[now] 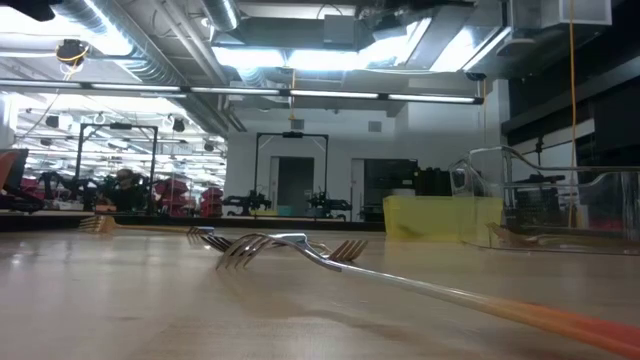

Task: Sort silverware by color (type)
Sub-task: Put the gold fork into the transparent bin

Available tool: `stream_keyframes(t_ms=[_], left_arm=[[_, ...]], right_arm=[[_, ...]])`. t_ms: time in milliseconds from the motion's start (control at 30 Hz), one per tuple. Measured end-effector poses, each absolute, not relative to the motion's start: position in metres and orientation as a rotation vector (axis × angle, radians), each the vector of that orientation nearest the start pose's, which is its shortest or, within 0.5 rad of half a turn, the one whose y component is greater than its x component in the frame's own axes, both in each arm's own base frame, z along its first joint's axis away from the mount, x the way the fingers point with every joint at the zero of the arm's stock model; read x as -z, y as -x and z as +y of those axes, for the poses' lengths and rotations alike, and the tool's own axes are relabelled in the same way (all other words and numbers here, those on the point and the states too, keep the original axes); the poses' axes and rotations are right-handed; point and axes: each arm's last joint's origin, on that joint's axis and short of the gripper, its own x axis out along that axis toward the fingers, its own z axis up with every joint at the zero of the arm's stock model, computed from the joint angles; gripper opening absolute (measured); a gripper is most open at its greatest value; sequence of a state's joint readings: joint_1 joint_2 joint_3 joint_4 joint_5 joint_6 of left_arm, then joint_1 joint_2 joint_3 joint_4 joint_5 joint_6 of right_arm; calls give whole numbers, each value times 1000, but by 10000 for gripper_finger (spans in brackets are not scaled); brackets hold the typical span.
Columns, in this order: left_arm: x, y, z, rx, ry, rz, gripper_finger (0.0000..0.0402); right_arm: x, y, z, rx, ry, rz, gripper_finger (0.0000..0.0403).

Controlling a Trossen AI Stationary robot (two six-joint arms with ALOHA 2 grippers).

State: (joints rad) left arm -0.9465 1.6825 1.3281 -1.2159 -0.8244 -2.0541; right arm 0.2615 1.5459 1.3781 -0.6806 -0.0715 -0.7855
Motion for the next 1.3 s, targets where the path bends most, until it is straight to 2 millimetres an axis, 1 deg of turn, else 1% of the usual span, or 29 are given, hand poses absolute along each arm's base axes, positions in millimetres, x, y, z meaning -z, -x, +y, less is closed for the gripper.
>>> stream_keyframes(t_ms=[233, 433, 567, 700, 933, 1100, 1300], left_arm=[[-250, -194, -232, -747, 666, 580, 68], [-250, -195, -232, -741, 666, 579, 68], [-250, -196, -233, -738, 673, 576, 68], [-250, -198, -232, -738, 687, 571, 68], [-250, -201, -231, -745, 700, 564, 68], [-250, -203, -229, -752, 702, 562, 68], [-250, -204, -228, -755, 704, 561, 68]], right_arm=[[-268, -343, 94, -766, 981, 755, 95], [-229, -361, 99, -859, 1063, 816, 95], [-208, -372, 101, -880, 1123, 823, 95], [-191, -382, 103, -884, 1207, 803, 95], [-171, -395, 103, -852, 1354, 788, 95], [-157, -402, 93, -850, 1392, 815, 95], [-145, -409, 75, -826, 1368, 854, 95]])
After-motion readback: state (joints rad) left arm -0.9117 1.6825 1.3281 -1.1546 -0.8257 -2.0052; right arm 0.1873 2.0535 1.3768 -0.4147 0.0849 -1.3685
